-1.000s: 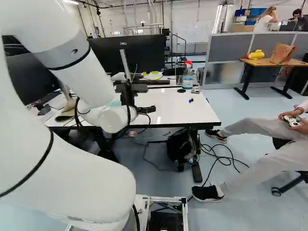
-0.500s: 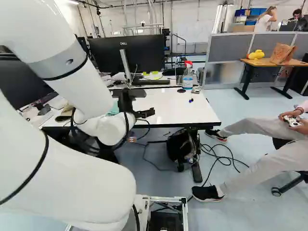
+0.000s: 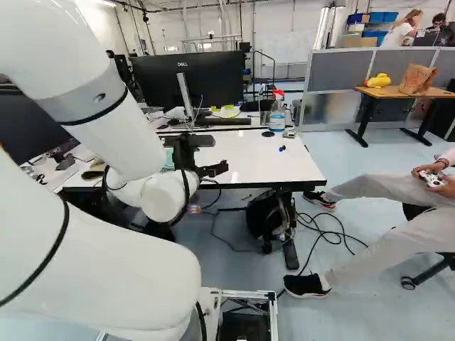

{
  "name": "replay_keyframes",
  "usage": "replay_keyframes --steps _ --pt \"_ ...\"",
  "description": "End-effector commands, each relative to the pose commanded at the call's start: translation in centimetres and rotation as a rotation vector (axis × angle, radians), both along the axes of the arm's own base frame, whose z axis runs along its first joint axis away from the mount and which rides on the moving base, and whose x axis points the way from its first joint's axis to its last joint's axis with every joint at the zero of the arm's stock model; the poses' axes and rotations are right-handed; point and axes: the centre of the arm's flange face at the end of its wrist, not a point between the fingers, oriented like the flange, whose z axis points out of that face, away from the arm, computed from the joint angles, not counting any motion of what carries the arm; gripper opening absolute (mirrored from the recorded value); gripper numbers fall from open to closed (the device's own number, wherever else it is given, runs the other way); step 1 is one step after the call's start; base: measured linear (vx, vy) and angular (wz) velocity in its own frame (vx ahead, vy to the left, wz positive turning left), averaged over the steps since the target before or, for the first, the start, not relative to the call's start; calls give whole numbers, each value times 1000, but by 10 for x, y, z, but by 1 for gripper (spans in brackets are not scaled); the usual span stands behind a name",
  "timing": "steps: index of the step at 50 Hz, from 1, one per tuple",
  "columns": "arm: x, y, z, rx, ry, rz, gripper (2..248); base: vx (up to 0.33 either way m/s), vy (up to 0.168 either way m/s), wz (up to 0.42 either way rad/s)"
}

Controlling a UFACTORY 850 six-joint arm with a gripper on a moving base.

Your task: Clean the table with the green towel

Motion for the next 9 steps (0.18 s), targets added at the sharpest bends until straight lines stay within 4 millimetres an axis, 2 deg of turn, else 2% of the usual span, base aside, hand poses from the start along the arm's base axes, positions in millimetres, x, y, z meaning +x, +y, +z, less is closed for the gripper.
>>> replay_keyframes --steps 9 --pt "0 0 0 0 0 0 247 0 0 0"
